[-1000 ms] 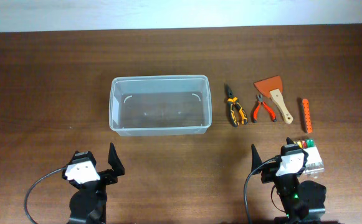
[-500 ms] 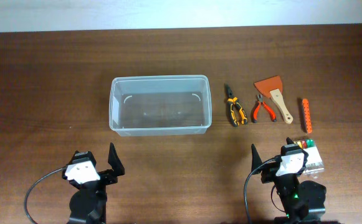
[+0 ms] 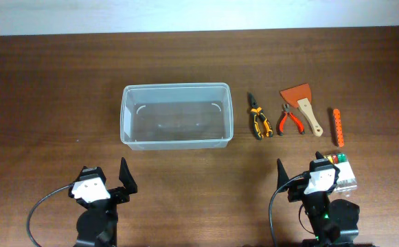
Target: Pack container
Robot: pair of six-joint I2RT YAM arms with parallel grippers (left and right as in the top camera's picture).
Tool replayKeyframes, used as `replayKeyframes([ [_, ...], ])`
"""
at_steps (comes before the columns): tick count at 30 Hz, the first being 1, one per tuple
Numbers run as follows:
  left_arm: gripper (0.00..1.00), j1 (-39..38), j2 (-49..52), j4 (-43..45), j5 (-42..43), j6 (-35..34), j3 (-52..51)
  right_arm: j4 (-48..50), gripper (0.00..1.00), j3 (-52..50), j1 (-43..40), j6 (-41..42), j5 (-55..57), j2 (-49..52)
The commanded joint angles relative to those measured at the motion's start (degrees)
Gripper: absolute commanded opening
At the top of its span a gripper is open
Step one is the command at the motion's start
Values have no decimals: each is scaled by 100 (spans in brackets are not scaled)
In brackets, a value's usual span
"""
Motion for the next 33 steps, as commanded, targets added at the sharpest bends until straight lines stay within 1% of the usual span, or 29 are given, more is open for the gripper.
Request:
replayKeyframes([
  [1, 99, -24, -17, -9, -20, 50, -15, 20, 99, -50, -46, -31, -11, -68],
  [20, 99, -24, -17, -9, -20, 50, -15, 42, 99, -50, -48, -37, -4, -68],
  [22, 99, -24, -17, -9, -20, 50, -17, 114, 99, -50, -46, -114, 160, -68],
  [26, 99, -24, -17, -9, -20, 50, -15, 348, 99, -24, -46, 96, -343, -68],
  [30, 99, -24, -17, -9, -20, 50, -17, 337, 99, 278, -48, 535, -330, 57],
  [33, 99, -24, -17, -9, -20, 50, -15, 337, 99, 710, -48, 614, -262, 463],
])
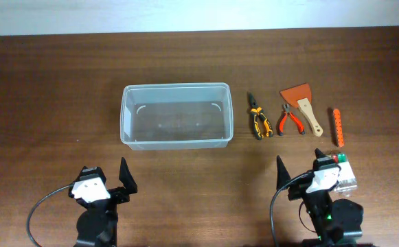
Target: Pack container
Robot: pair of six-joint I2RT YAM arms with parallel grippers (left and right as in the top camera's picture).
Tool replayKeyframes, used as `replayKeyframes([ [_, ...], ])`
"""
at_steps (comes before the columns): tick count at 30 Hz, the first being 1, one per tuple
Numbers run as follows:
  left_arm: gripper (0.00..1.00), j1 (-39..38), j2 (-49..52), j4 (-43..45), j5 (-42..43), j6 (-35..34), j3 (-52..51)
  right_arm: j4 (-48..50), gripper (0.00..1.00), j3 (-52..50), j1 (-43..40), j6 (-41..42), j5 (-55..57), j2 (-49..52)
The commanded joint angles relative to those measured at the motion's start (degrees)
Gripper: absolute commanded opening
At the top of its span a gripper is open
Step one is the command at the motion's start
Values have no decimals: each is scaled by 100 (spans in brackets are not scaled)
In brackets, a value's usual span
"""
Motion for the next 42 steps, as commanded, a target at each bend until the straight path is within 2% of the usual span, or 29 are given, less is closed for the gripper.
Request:
replayKeyframes([
  [1, 99, -24, -17, -9, -20, 50, -17, -7, 99, 997, -48, 251, 68, 831],
  [4, 99, -22, -17, -9, -20, 50, -17, -330, 99, 1843, -48, 105, 81, 1899],
  [8, 99, -24, -17, -9, -20, 50, -17, -1202, 99, 3432, -46, 37, 164, 3832],
  [9, 99, -24, -17, -9, -20, 50, -15, -1773, 99, 4286, -48, 37, 164, 4758],
  [15, 99, -24, -17, -9, -22, 50, -17, -3910, 99, 6940, -46, 39, 162, 7444],
  [19, 99, -24, -17, -9, -20, 50, -15, -4293, 99, 7917, -46, 212, -85, 8769],
  [22, 99, -24, -17, -9, -20, 50, -17, -4544, 99, 8096, -46, 343, -535, 9383],
  [28, 99, -24, -17, -9, -20, 50, -15, -4566, 98, 8096, -37, 337, -568, 10157],
  [30, 99, -24, -17, -9, -20, 50, -15, -4566, 86, 8096, -33, 249, -570, 10306],
  [32, 99, -24, -17, -9, -20, 50, -17, -4614, 63, 8096, -2, -166, -546, 10406],
  [33, 99, -24, -17, -9, -20, 50, -15, -4634, 58, 8094, 11, -297, -529, 10424],
  [42, 99, -24, -17, -9, -20, 50, -17, -4717, 57, 8078, 483, -957, 649, 10448],
])
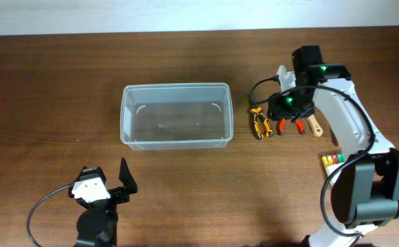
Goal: Pack container
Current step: 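Move the right gripper over the orange-black pliers and lower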
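The clear plastic container (176, 115) stands empty left of the table's middle. To its right lie the yellow-handled pliers (257, 123). My right gripper (286, 111) hangs directly over the red-handled pliers (282, 126), of which only the handle tips show. Its fingers are hidden under the wrist. Only the wooden handle of the scraper (314, 127) pokes out from under the arm. The orange bar is hidden by the arm. My left gripper (126, 177) rests near the front edge, its fingers together as one wedge, holding nothing.
A clear case of coloured bits (332, 160) lies at the front right, partly under the right arm's base link. The right arm (350, 123) stretches across the tools from the front right corner.
My right arm has gone from its folded rest at the front right, over the bit case, to the tool row, its gripper now above the red pliers. The left arm is unchanged.
At both earlier moments the two arms sat folded at the front edge, and the tools lay in a row to the right of the empty container. Now only the right arm has reached out, over the red pliers. The tools lie where they were.
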Robot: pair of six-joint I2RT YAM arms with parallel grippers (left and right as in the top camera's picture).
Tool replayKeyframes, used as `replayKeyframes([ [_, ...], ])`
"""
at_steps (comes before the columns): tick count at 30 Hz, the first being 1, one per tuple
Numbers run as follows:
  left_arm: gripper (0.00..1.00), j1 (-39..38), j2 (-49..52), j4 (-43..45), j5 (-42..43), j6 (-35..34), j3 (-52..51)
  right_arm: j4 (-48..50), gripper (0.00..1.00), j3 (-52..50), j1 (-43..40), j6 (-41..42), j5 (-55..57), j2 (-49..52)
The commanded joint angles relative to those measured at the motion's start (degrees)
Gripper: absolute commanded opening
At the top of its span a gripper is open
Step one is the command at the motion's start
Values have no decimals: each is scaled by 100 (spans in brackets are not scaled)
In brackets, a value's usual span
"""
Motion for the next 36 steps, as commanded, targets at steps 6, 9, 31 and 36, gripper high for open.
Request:
replayKeyframes([
  [6, 99, -22, -28, -9, -20, 50, -15, 136, 59, 105, 654, -417, 1012, 116],
  [9, 99, -24, -28, -9, -20, 50, -15, 208, 59, 105, 662, -413, 1021, 179],
  [31, 99, -22, -28, -9, -20, 50, -15, 586, 62, 96, 304, -352, 994, 1386],
  [36, 99, -24, -28, -9, -20, 50, -15, 584, 62, 96, 125, -356, 997, 1445],
])
